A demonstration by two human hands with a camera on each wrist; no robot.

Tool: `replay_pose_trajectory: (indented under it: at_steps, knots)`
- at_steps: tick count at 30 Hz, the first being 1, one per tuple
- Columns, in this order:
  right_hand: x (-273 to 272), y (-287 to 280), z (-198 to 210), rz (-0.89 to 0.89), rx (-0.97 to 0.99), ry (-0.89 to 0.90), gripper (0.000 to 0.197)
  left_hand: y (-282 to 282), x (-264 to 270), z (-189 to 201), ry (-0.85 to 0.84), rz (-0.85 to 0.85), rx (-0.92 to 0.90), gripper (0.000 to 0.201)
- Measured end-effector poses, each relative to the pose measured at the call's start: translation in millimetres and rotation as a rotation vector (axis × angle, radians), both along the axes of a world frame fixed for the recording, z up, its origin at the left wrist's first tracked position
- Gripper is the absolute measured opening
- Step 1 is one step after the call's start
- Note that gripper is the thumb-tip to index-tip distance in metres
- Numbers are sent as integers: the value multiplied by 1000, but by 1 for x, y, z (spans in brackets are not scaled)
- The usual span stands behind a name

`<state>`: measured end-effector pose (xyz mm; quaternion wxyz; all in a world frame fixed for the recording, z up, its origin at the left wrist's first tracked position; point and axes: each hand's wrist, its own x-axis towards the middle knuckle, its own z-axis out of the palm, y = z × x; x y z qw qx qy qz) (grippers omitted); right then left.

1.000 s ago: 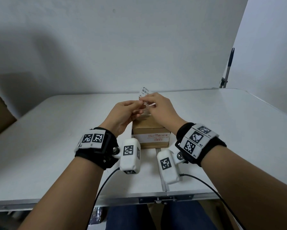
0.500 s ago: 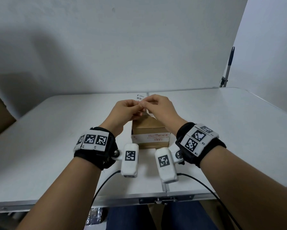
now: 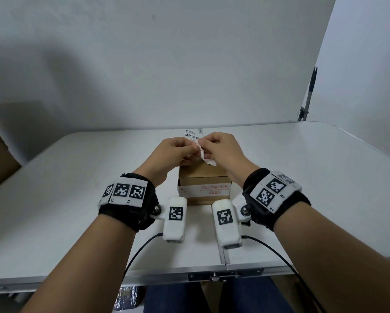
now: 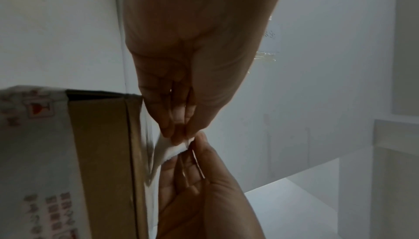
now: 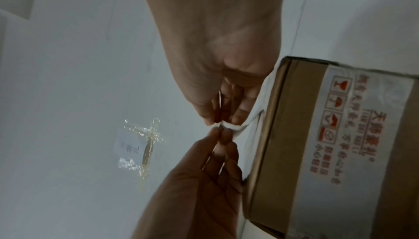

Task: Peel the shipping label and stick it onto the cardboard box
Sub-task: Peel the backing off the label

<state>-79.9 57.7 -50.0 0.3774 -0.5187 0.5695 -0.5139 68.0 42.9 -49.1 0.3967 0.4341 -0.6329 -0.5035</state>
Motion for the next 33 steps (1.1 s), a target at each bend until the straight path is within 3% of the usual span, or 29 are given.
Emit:
replay_pose_trajectory:
  at_steps: [3,8,11,15,22,27,33]
  knots:
    - [-4,0,2,59,60,-134,16,1,3,2,45,-7,52,6]
    - [-10,-1,0,20,100,-275,15,2,7,3,202,27,167,13]
    - [-6,-1,-2,17,99,-284,24,3,4,3,309,90,209,14]
    - [-2,1,-1,25,72,-308,21,1,-2,3,414,132,193,20]
    - [-8,4,-1,16,40,-344,27,-2,-6,2,391,25,190,9]
    - [-5,4,-1,100,34,-320,42,-2,-10,9,533,22,296,2]
    - [-9,4,1,118,7,-360,12,0,-13,15,611,-26,365,11]
